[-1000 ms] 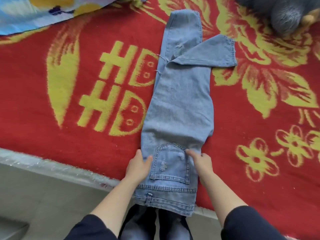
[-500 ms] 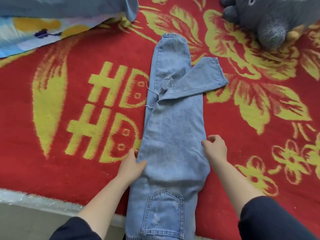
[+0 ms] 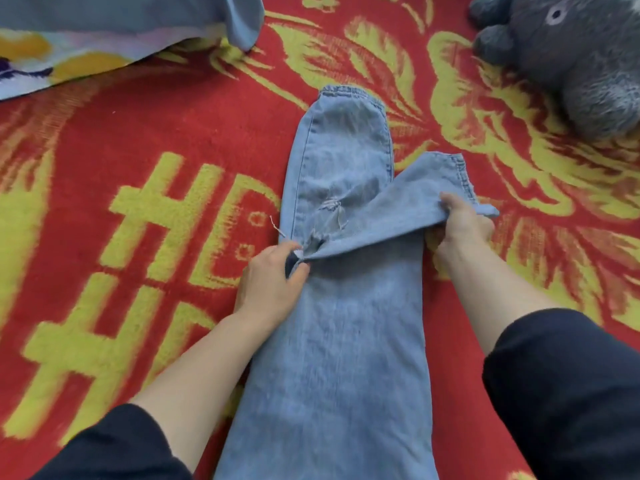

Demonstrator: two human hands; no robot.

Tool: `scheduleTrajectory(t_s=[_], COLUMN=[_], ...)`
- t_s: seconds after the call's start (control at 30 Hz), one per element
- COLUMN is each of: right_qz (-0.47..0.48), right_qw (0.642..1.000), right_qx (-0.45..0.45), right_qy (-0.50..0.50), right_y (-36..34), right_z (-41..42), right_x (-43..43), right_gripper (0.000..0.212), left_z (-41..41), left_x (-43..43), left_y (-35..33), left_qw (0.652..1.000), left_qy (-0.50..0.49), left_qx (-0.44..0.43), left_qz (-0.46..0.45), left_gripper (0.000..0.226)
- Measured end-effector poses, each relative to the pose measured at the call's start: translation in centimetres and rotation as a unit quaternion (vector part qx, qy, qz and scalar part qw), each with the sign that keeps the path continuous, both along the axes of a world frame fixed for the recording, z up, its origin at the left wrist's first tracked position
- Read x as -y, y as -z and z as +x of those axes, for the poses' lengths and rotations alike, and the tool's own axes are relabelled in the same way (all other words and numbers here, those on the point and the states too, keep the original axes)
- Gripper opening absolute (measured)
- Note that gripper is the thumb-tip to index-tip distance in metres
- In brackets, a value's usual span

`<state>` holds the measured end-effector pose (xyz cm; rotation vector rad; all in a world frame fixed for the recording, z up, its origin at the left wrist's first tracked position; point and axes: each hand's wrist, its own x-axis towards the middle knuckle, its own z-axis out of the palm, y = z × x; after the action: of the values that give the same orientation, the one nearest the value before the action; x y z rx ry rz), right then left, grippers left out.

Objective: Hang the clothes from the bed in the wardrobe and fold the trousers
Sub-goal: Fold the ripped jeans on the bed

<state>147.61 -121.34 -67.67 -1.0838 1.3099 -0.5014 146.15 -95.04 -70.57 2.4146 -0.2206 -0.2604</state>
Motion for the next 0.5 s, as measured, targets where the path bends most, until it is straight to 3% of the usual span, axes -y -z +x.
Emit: scheduleTrajectory(t_s=[0.13, 0.23, 0.4, 0.47, 0.5], right_qz=[-0.09, -0.165, -0.123, -0.11, -0.113], right_qw=[0.991, 0.965, 0.924, 0.882, 0.859], right_qx=[0.017, -0.007, 0.0, -0.044, -0.062], right_qy=[-0.095, -0.204, -0.361, -0.456, -0.496], right_y=[-3.3, -5.5, -4.0, -2.1, -1.3], right_z=[7.4, 13.2, 18.5, 18.2, 17.9], right_x=[0.1, -2.0, -6.4, -8.0, -8.4], right_gripper=[0.015, 0.014, 0.022, 0.009, 0.023], left_z=[2.6, 4.3, 5.3, 5.4, 5.5], left_x=[0.4, -0.2, -1.5, -1.9, -2.1], left_y=[-0.7, -1.4, -1.2, -0.8, -0.6], left_qw=[0.999, 0.995, 0.97, 0.969, 0.97], left_qy=[-0.013, -0.004, 0.011, -0.014, -0.022], left_qx=[-0.031, -0.098, -0.213, -0.21, -0.201], left_qz=[-0.025, -0.026, -0.115, -0.132, -0.134], left_gripper=[0.018, 0.023, 0.02, 0.022, 0.023])
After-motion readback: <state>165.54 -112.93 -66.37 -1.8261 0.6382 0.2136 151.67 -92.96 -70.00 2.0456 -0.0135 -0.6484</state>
